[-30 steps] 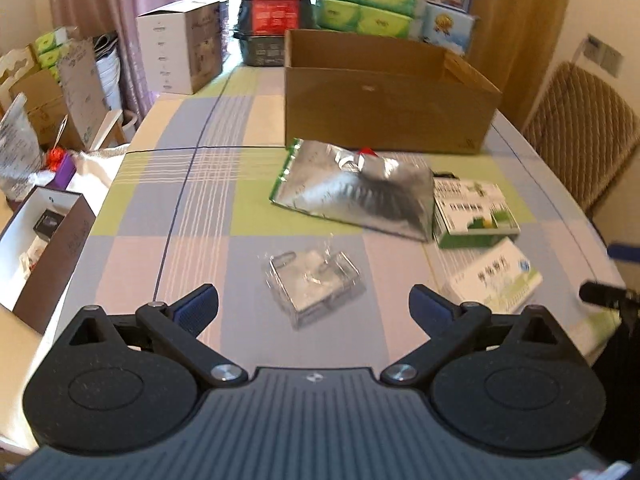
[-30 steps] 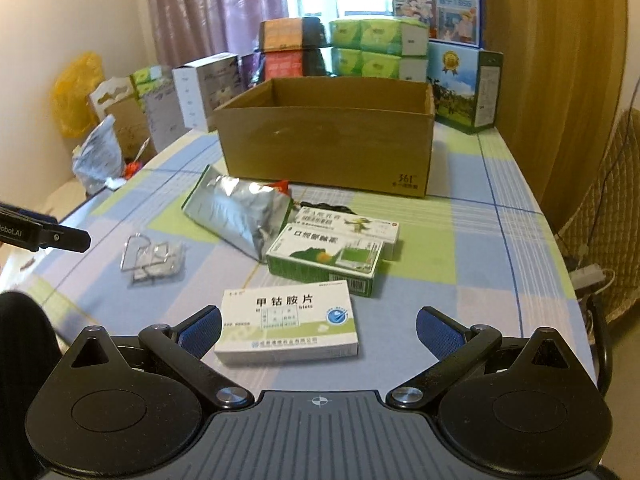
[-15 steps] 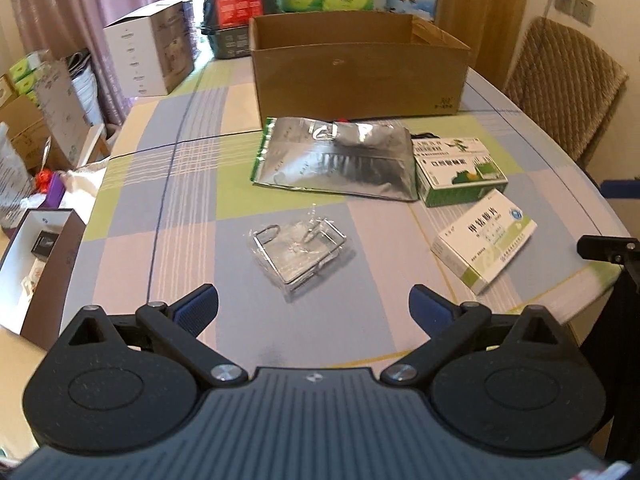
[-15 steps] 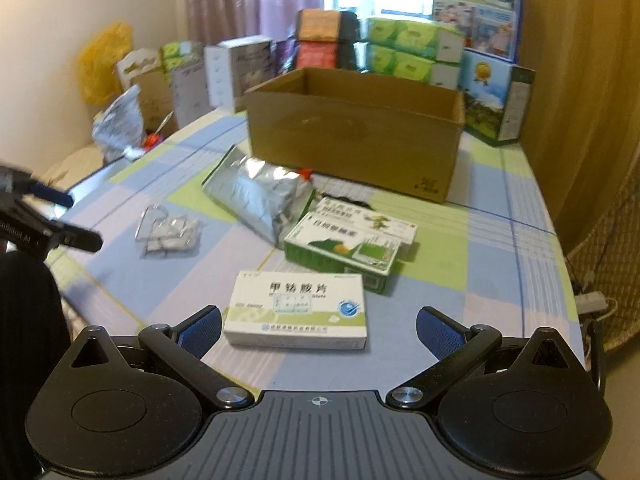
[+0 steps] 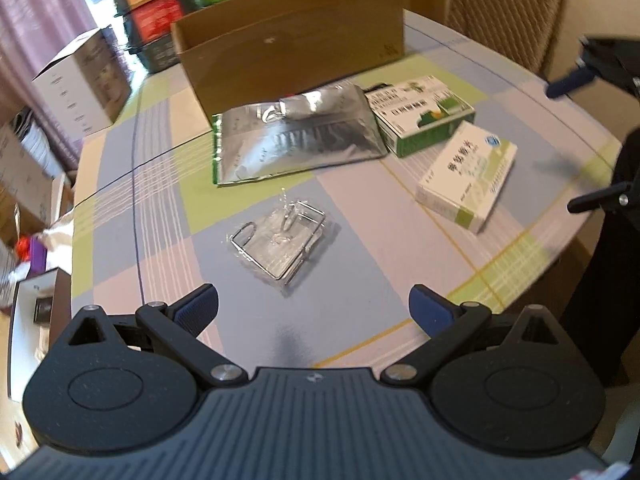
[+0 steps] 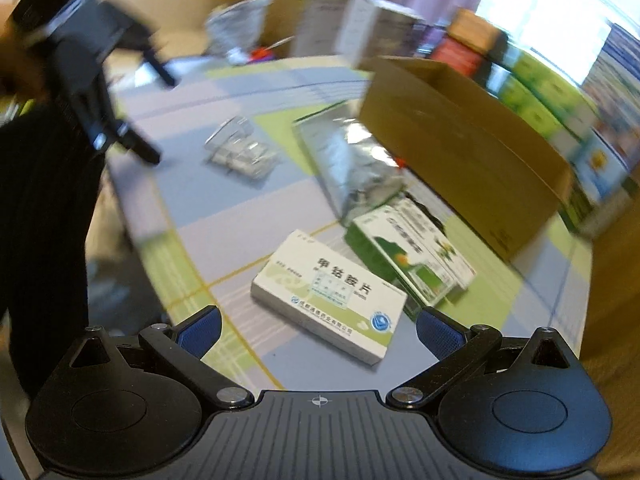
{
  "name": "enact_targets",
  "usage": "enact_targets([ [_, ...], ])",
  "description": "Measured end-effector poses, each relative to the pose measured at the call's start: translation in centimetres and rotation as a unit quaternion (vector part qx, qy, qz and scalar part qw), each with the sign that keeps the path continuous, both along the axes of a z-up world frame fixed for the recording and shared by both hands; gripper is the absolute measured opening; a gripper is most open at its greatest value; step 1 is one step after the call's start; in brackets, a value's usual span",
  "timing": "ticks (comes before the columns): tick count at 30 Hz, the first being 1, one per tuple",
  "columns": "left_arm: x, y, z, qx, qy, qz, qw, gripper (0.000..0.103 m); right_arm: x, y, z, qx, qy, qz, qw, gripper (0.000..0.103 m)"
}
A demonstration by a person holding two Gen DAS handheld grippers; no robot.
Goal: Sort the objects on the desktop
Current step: 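Move the left tool to the bagged wire rack while the right tool approaches the white medicine box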
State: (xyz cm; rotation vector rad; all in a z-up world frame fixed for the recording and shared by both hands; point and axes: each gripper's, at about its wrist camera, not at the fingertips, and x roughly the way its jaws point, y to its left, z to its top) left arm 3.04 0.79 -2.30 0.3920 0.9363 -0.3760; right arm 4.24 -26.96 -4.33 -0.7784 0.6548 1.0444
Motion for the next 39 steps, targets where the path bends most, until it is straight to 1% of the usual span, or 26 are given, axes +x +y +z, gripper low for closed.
enact_targets([
  [4, 0.5, -0.2, -0.4, 0.014, 0.008, -0.025, 0.9995, 0.1, 0.3, 1.0, -0.9, -0.048, -0.026, 0.064, 0.996, 0.101],
  [8, 1.1, -0.5, -1.0, 0.03, 0.019, -0.049, 0.9982, 0.1, 1.1, 1.6, -1.6, -0.071, -0.035, 0.104, 0.991, 0.101],
  [15, 2.8, -0.4, -2.0, 0.042, 0.03, -0.075, 0.9959, 0.1, 2.4, 3.2, -2.8, -0.107, -0.039, 0.146, 0.983, 0.101],
  [21, 4.6, 0.3, -2.9, 0.055, 0.036, -0.1, 0.9929, 0.1, 3.7, 5.0, -4.3, -0.141, -0.033, 0.188, 0.971, 0.101],
  [31, 8.0, 1.7, -4.3, 0.042, 0.058, -0.125, 0.9896, 0.099, 6.5, 8.1, -7.1, -0.191, 0.014, 0.209, 0.959, 0.1],
  [33, 8.5, 1.9, -4.7, 0.038, 0.061, -0.129, 0.989, 0.097, 6.9, 8.4, -7.4, -0.194, 0.025, 0.205, 0.959, 0.097],
  [34, 8.7, 2.0, -4.9, 0.034, 0.062, -0.131, 0.9888, 0.093, 7.3, 8.5, -7.5, -0.194, 0.036, 0.2, 0.96, 0.094],
  [35, 8.9, 2.1, -5.2, 0.03, 0.065, -0.133, 0.9886, 0.092, 7.6, 8.5, -7.4, -0.191, 0.046, 0.195, 0.961, 0.094],
  [36, 9.1, 2.2, -5.4, 0.028, 0.066, -0.133, 0.9886, 0.092, 7.9, 8.5, -7.4, -0.187, 0.05, 0.19, 0.963, 0.093],
  [38, 9.3, 2.2, -5.8, 0.022, 0.067, -0.134, 0.9885, 0.089, 8.1, 8.6, -7.1, -0.181, 0.053, 0.181, 0.965, 0.087],
  [39, 9.4, 2.2, -6.0, 0.019, 0.069, -0.136, 0.9881, 0.086, 8.3, 8.6, -7.0, -0.178, 0.054, 0.176, 0.967, 0.086],
])
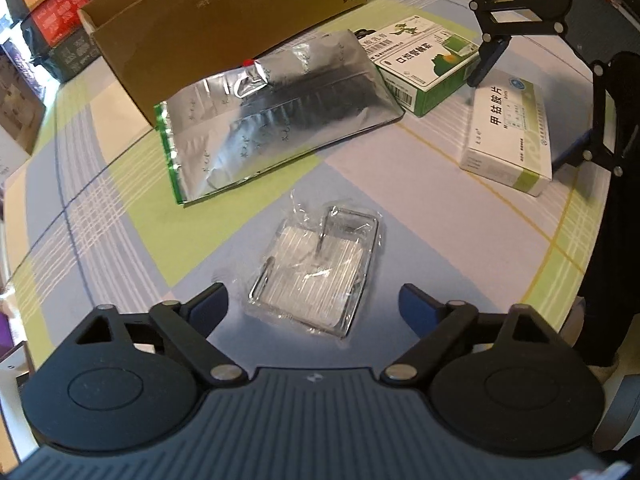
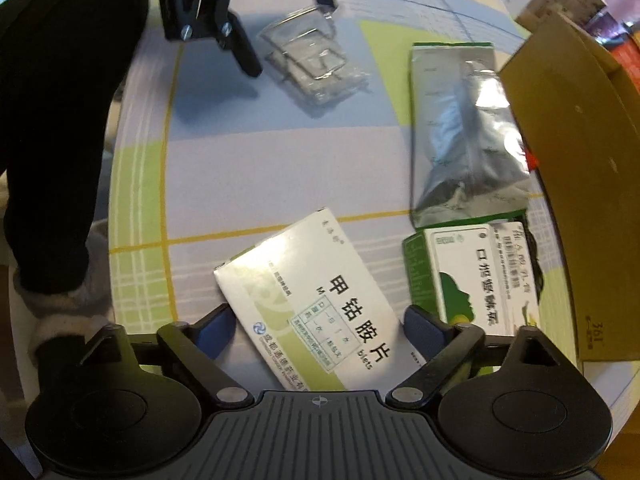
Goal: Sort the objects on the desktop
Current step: 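Move the left tool to the bagged wire rack while the right tool approaches the white medicine box, then close the left tool on the bagged rack while the right tool grasps the medicine box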
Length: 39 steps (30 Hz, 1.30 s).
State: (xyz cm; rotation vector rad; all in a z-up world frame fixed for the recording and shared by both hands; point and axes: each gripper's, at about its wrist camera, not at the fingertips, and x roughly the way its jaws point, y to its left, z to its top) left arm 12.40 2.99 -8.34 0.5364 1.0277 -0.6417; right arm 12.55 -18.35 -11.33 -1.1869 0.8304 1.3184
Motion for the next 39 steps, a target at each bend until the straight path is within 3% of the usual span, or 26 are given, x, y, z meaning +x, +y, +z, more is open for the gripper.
enact_targets([
  [5, 0.1, -0.2, -0.6, 0.003, -0.01, 0.003, 0.9999, 0.074, 0.5, -0.3, 0.3, 0.015, 0.003, -0.033, 0.999, 0.08],
  [10, 0.0, -0.5, 0.1, -0.017, 0.001, 0.038, 0.9991, 0.059, 1.1, -0.7, 1.1, 0.036, 0.02, -0.114, 0.993, 0.074],
  [15, -1.4, -2.5, 0.8, -0.03, 0.01, 0.043, 0.9986, 0.058, 1.0, -2.0, 2.0, 0.063, 0.056, -0.162, 0.983, 0.073],
  [20, -2.0, -3.3, 0.7, -0.045, -0.007, 0.045, 0.998, 0.067, 0.7, -2.5, 1.3, 0.067, 0.023, -0.168, 0.983, 0.085],
  [24, -1.7, -3.3, 0.2, -0.047, -0.005, 0.064, 0.9968, 0.067, 0.3, -2.6, 0.5, 0.072, 0.024, -0.184, 0.98, 0.085],
  [30, -1.6, -4.0, 0.0, -0.041, -0.008, 0.058, 0.9974, 0.067, 0.3, -3.8, 0.9, 0.1, 0.044, -0.266, 0.958, 0.073],
  [34, -2.0, -4.6, 0.3, -0.033, -0.001, 0.063, 0.9975, 0.055, 0.0, -4.7, 1.3, 0.104, 0.056, -0.325, 0.938, 0.071],
  [38, -2.7, -4.9, 1.2, -0.057, 0.003, 0.056, 0.9968, 0.056, -1.3, -4.8, 1.9, 0.116, 0.061, -0.335, 0.933, 0.072],
  [39, -2.7, -4.9, 1.4, -0.062, 0.001, 0.054, 0.9966, 0.061, -1.6, -5.0, 2.0, 0.118, 0.062, -0.335, 0.933, 0.072],
])
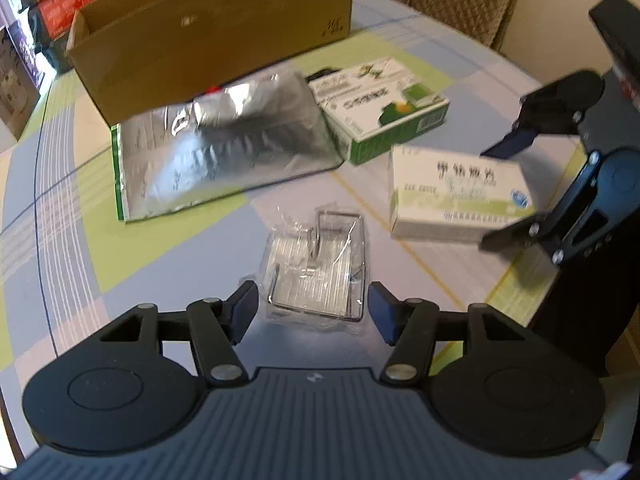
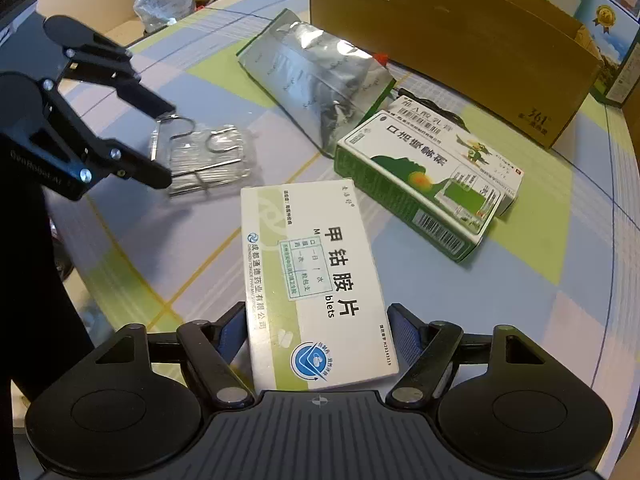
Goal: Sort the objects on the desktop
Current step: 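Close the left tool on the bagged rack while the right tool grasps the medicine box, then carry the rack and medicine box into the cardboard box and open both tools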
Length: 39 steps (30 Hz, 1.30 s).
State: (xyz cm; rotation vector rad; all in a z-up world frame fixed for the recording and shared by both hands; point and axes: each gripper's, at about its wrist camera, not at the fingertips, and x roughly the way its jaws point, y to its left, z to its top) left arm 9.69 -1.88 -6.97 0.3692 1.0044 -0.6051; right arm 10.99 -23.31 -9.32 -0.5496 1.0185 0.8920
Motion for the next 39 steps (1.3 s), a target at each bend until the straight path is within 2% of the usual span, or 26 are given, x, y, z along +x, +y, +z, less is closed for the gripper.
enact_targets([
  [1, 0.0, 0.2, 0.1, -0.005, -0.002, 0.0, 1.0, 0.068, -0.2, 0.0, 0.0, 0.004, 0.003, 0.001, 1.0, 0.072],
  [3, 0.1, 0.5, 0.2, -0.009, -0.009, 0.005, 0.9999, 0.074, -0.6, 0.0, -0.2, 0.009, 0.006, -0.001, 1.0, 0.072],
  [7, 0.7, 0.8, -0.5, -0.007, -0.007, 0.005, 0.9999, 0.077, -1.2, 0.2, -0.7, 0.013, 0.004, -0.005, 1.0, 0.073],
  [11, 0.9, 0.3, -1.3, 0.004, -0.001, -0.009, 0.9999, 0.077, -1.2, 0.1, -0.8, 0.021, -0.001, -0.012, 1.0, 0.08],
  [14, 0.9, -0.4, -1.8, 0.016, -0.001, -0.018, 0.9997, 0.074, -0.9, -0.1, -0.9, 0.029, -0.003, -0.024, 0.999, 0.081],
  [16, 0.9, -0.8, -2.1, 0.023, -0.001, -0.017, 0.9996, 0.062, -0.7, -0.1, -0.8, 0.035, -0.003, -0.032, 0.999, 0.081],
  [24, 0.5, -0.9, -2.2, 0.015, 0.002, 0.006, 0.9999, 0.05, -0.6, -0.2, -1.0, 0.038, -0.011, -0.049, 0.998, 0.079],
  [26, 0.5, -0.9, -2.0, 0.01, 0.005, 0.018, 0.9998, 0.05, -0.8, -0.4, -1.0, 0.044, -0.018, -0.052, 0.998, 0.07],
  [31, 0.0, -0.8, -1.7, 0.0, 0.012, 0.052, 0.9986, 0.05, -1.4, -1.3, -0.5, 0.056, -0.03, -0.074, 0.995, 0.069],
  [39, -1.8, -0.8, 0.3, -0.028, 0.0, 0.1, 0.9946, 0.05, -2.6, -3.2, 2.5, 0.085, -0.067, -0.109, 0.988, 0.069],
])
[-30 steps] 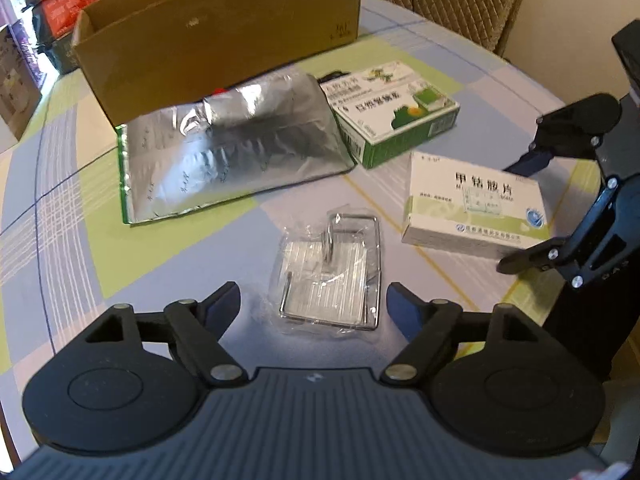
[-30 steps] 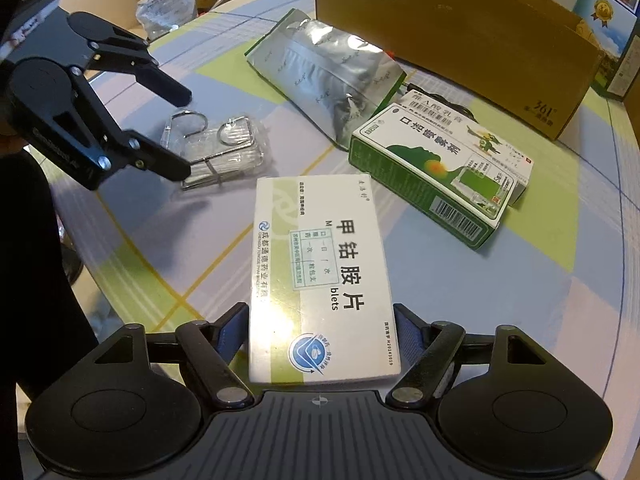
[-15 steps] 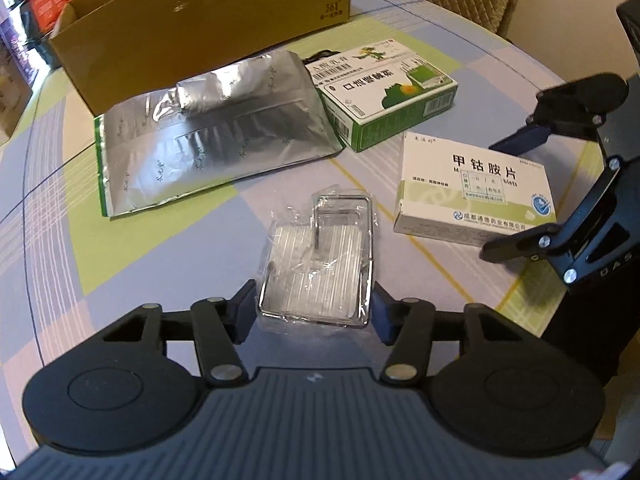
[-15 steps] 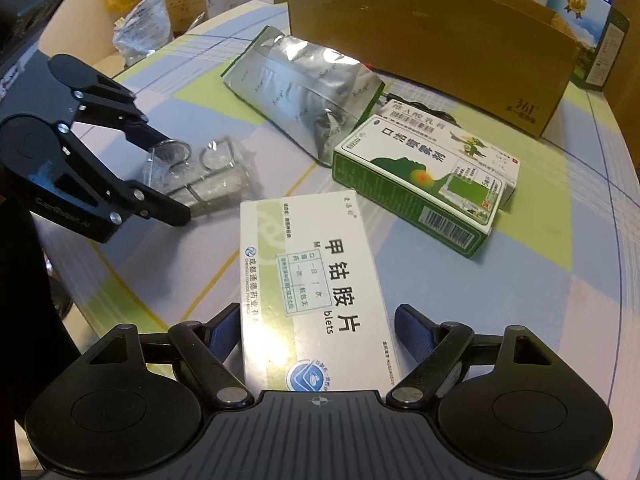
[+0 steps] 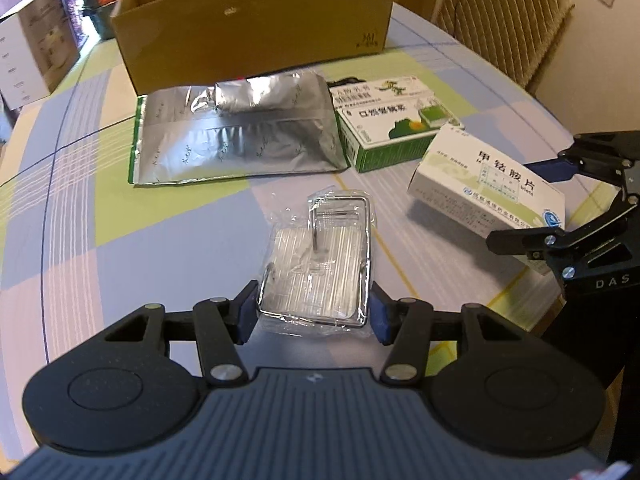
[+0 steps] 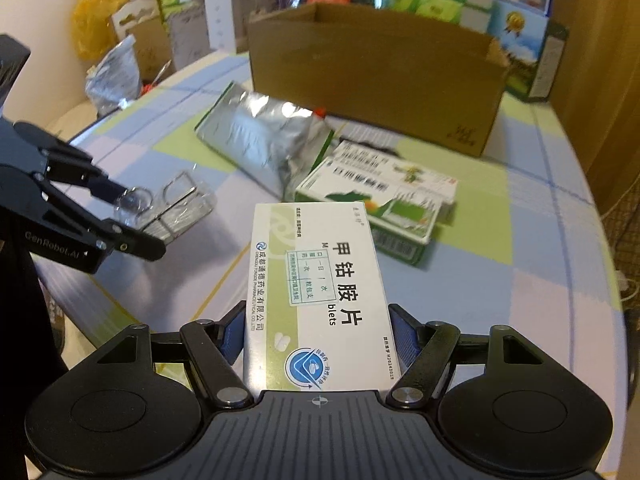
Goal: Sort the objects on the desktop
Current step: 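Carry the rack and medicine box into the cardboard box and open both tools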
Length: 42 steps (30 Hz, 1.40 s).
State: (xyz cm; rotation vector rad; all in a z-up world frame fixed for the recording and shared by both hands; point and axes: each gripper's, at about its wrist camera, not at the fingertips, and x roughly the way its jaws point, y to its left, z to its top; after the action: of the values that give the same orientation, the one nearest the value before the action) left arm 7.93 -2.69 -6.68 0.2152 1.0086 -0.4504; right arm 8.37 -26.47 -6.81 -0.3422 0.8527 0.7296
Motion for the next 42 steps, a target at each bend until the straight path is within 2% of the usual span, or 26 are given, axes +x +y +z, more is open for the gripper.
enact_targets([
  [8, -0.6, -0.7, 3.3, -0.012, -0.03, 0.011, 0.9994, 0.05, -0.4, -0.8, 3.5, 0.01, -0.052, -0.01, 0.999, 0.069],
  [12, -0.1, -1.1, 4.9, -0.02, -0.043, 0.012, 0.9988, 0.05, 0.2, -1.2, 4.8, 0.021, -0.052, -0.018, 0.998, 0.069],
  [22, 3.4, -1.9, 8.8, -0.023, -0.078, 0.017, 0.9966, 0.05, 3.5, -1.5, 8.5, 0.034, -0.082, -0.026, 0.996, 0.069],
  [27, 7.1, -2.2, 11.1, -0.016, -0.098, 0.017, 0.9949, 0.05, 7.2, -0.3, 10.6, 0.04, -0.086, -0.022, 0.995, 0.069],
  [34, 14.7, -2.4, 14.8, -0.008, -0.126, 0.033, 0.9915, 0.05, 15.6, 3.2, 14.3, 0.048, -0.1, -0.026, 0.993, 0.069],
  [37, 18.1, -2.3, 15.0, -0.008, -0.129, 0.05, 0.9904, 0.05, 18.9, 5.0, 14.7, 0.057, -0.093, -0.036, 0.993, 0.069],
  [42, 22.8, -2.0, 13.5, -0.017, -0.109, 0.08, 0.9907, 0.05, 23.6, 7.3, 12.9, 0.061, -0.06, -0.059, 0.995, 0.069],
])
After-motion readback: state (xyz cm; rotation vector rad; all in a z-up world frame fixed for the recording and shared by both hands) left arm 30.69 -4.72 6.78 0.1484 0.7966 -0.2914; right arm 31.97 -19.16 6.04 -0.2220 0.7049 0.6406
